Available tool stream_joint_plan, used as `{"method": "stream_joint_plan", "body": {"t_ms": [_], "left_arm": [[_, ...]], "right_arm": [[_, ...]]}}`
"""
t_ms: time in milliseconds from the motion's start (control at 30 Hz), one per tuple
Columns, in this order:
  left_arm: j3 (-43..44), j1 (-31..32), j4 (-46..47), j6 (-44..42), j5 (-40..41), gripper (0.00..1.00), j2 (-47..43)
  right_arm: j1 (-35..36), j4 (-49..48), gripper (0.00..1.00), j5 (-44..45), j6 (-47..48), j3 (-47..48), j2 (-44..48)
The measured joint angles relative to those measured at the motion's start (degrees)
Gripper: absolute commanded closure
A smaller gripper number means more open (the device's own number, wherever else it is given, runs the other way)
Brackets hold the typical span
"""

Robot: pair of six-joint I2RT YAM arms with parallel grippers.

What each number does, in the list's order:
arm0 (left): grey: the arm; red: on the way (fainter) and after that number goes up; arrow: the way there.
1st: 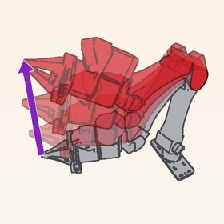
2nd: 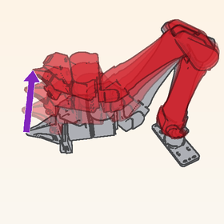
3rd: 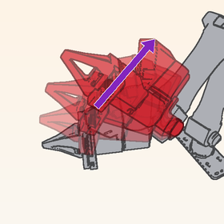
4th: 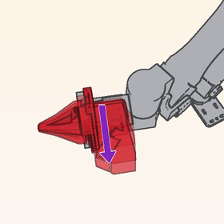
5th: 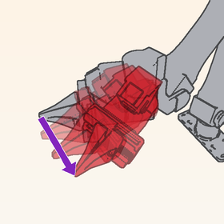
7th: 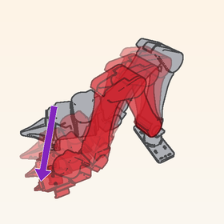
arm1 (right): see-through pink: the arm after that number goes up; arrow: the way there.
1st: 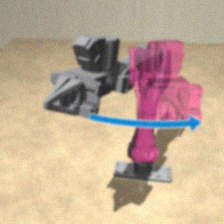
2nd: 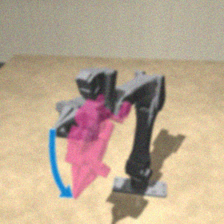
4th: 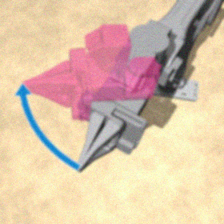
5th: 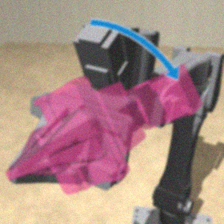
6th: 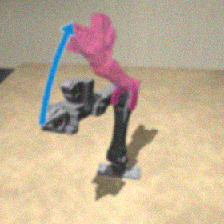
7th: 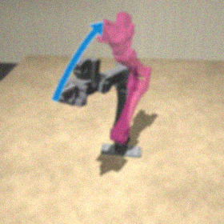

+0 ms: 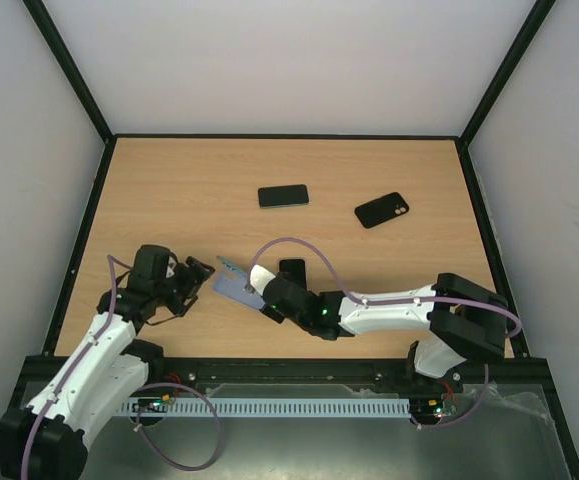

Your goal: Put the phone into the phone case

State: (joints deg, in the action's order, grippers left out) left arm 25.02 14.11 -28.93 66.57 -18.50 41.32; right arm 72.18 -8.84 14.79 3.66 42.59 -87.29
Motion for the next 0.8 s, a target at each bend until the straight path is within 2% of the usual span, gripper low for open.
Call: {"method": "stream_joint_plan", "body": {"t_ms": [500, 800], "left_arm": [[-2.47, -0.04, 5.55, -0.24, -3.06, 0.14, 1.77], [-4.98, -0.04, 8.48, 0.13, -3.34, 0.23, 3.43]], "right_arm": [[2.34, -5.07, 0.95, 2.54, 5.6, -1.18, -5.75], [4.87, -7.02, 0.84, 9.86, 6.78, -1.62, -7.19]]}}
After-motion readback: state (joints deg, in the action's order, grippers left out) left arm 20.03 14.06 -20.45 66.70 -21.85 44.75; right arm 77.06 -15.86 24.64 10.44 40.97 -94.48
